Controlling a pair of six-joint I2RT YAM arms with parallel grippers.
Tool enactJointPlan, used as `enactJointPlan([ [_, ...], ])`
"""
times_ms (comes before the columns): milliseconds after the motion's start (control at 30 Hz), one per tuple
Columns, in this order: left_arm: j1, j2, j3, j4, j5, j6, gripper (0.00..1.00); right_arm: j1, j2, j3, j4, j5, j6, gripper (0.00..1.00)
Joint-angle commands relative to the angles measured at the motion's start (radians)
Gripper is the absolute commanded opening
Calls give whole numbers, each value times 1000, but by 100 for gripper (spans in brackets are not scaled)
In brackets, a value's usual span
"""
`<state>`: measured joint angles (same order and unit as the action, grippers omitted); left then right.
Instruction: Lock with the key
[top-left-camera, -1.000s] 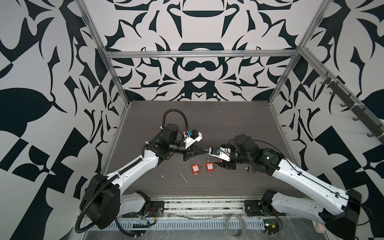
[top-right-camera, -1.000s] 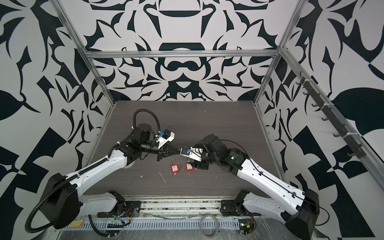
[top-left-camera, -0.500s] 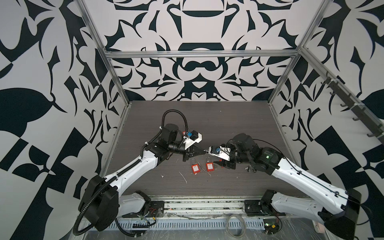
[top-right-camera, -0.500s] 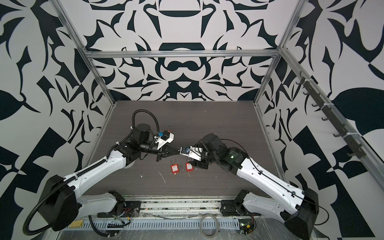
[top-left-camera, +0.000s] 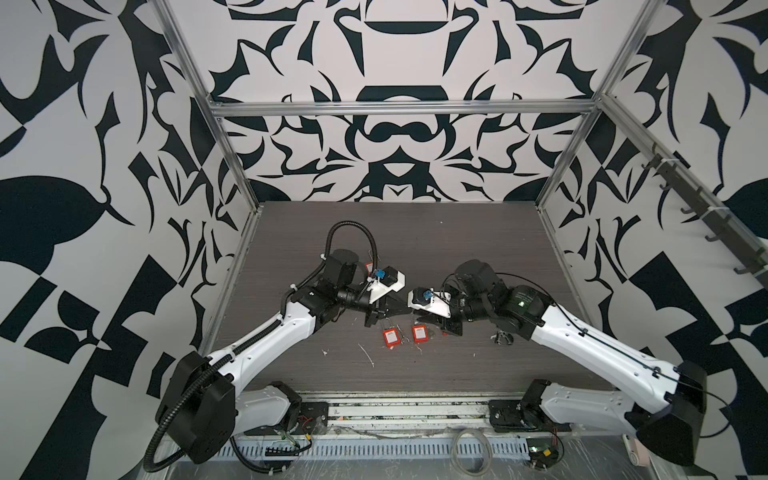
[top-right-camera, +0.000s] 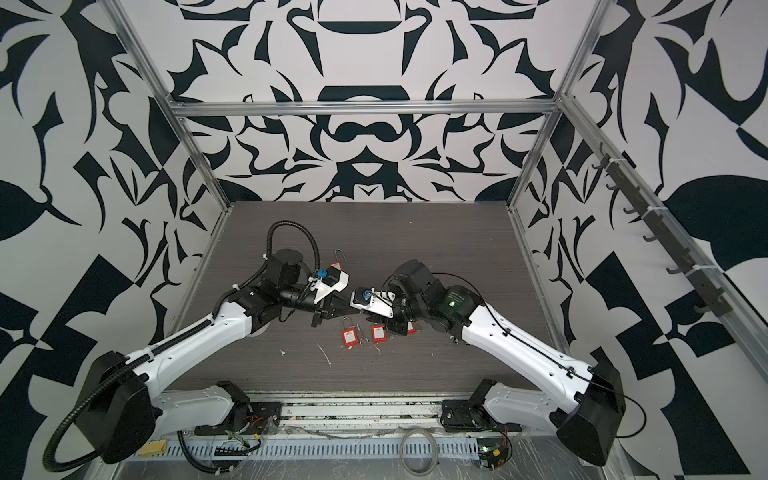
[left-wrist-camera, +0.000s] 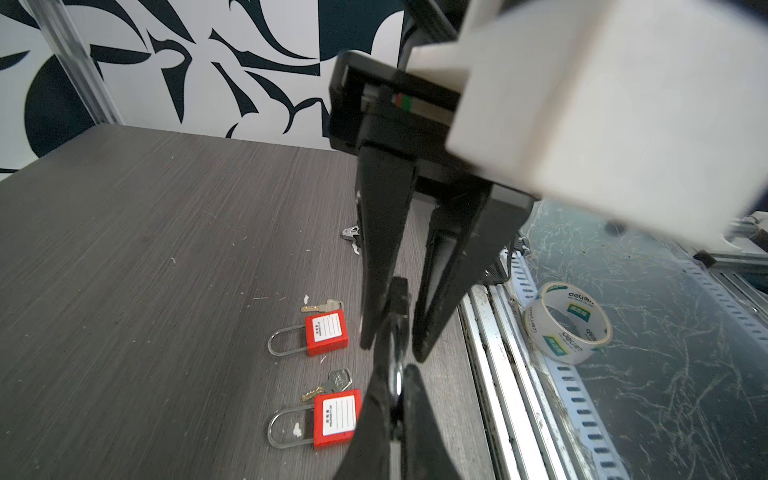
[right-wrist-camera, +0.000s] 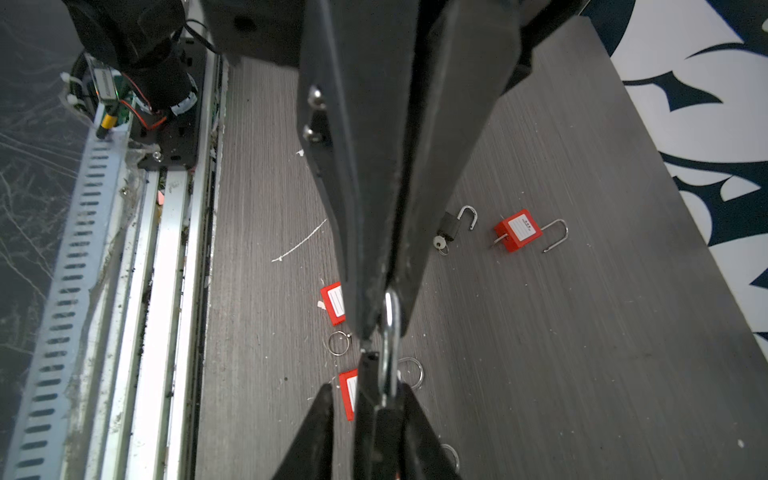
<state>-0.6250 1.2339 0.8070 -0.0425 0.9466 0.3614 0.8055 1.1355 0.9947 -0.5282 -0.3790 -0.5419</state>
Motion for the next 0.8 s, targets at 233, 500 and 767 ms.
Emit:
enactJointPlan([
  [233, -14, -37, 20, -42, 27, 54, 0, -2, -16, 37, -32, -51, 9, 11],
  [500, -79, -50, -3, -34, -33, 112, 0, -4, -28, 45, -4, -138, 29, 0],
  [767, -126, -76, -57, 58, -77, 122, 0, -14, -23, 75, 27, -214, 49, 0],
])
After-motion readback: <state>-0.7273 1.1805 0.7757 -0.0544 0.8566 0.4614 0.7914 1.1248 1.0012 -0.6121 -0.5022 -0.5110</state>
